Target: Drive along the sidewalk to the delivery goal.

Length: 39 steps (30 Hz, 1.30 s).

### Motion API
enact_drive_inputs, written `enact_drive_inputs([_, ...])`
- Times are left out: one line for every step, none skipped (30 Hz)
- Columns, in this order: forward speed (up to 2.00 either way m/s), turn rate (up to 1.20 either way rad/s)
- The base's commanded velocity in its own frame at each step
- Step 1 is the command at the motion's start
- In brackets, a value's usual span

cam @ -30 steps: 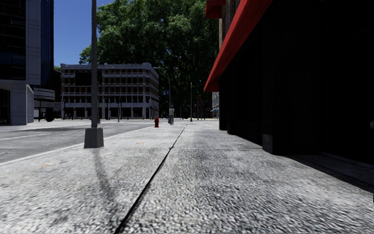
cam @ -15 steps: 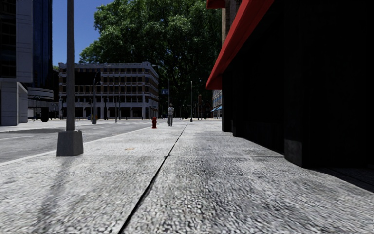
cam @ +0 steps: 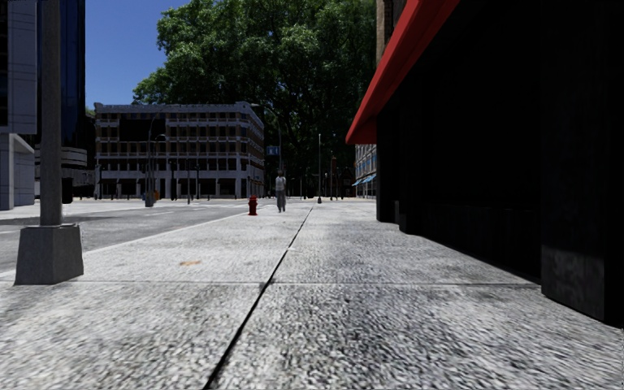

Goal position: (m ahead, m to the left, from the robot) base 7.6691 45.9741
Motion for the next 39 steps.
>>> enact_drive_inputs([2.0, 0.0])
enact_drive_inputs([2.0, 0.0])
enact_drive_inputs([2.0, 0.0])
enact_drive_inputs([2.0, 0.0])
enact_drive_inputs([2.0, 0.0])
enact_drive_inputs([2.0, 0.0])
enact_drive_inputs([2.0, 0.0])
enact_drive_inputs([2.0, 0.0])
enact_drive_inputs([2.0, 0.0])
enact_drive_inputs([2.0, 0.0])
enact_drive_inputs([2.0, 0.0])
enact_drive_inputs([2.0, 0.0])
enact_drive_inputs([2.0, 0.0])
enact_drive_inputs([2.0, 0.0])
enact_drive_inputs([2.0, 0.0])
enact_drive_inputs([2.0, 0.0])
enact_drive_inputs([2.0, 0.0])
enact_drive_inputs([2.0, 0.0])
enact_drive_inputs([2.0, 0.0])
enact_drive_inputs([2.0, 0.0])
enact_drive_inputs([2.0, 0.0])
enact_drive_inputs([2.0, 0.0])
enact_drive_inputs([2.0, 0.0])
enact_drive_inputs([2.0, 0.0])
enact_drive_inputs([2.0, 0.0])
enact_drive_inputs([2.0, 0.0])
enact_drive_inputs([2.0, 0.0])
enact_drive_inputs([2.0, 0.0])
enact_drive_inputs([2.0, 0.0])
enact_drive_inputs([2.0, 0.0])
enact_drive_inputs([2.0, 0.0])
enact_drive_inputs([2.0, 0.0])
enact_drive_inputs([2.0, 0.0])
enact_drive_inputs([2.0, 0.0])
enact_drive_inputs([2.0, 0.0])
enact_drive_inputs([2.0, 0.0])
enact_drive_inputs([2.0, 0.0])
enact_drive_inputs([2.0, 0.0])
enact_drive_inputs([2.0, 0.0])
